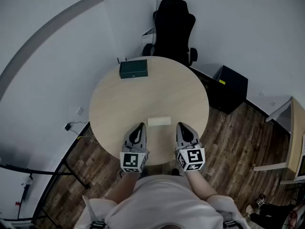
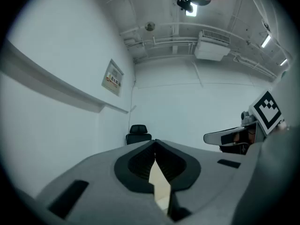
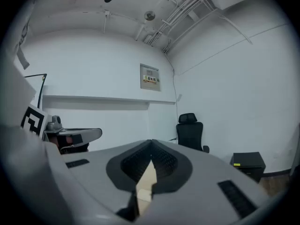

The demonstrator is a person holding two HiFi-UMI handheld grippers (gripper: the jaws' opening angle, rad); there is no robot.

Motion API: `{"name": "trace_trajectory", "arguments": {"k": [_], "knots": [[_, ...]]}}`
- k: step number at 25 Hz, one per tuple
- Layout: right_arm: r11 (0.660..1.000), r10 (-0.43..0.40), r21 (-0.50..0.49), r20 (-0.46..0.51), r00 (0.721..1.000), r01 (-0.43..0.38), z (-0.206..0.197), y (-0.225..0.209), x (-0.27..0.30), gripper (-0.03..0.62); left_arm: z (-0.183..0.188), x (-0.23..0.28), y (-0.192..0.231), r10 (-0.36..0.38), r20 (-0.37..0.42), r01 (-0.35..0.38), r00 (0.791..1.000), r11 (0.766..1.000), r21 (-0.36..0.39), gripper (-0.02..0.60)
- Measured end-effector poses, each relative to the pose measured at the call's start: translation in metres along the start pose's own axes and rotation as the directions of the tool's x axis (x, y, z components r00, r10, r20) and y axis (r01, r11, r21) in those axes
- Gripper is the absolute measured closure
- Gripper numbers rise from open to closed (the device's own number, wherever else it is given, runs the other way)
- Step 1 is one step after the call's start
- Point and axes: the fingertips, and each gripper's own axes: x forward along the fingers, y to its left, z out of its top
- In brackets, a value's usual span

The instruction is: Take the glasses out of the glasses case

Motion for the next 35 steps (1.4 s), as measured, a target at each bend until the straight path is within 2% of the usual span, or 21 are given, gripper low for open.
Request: {"name": "trace_trajectory", "arguments": {"k": [24, 35], "knots": [[1.0, 0.006, 0.003, -0.039, 0.999, -0.006, -0.012, -0.004, 0.009, 0.582, -0.003, 0.011, 0.001, -0.012, -0.002, 0.012, 1.0, 1.0, 0.011, 0.572], [1.0, 0.004, 0.0, -0.092, 0.996, -0.004, -0.032, -0.01, 0.019, 0.582, -0.029, 0.023, 0.006, -0.02, -0.078, 0.021, 0.997, 1.0, 0.008, 0.572]]}}
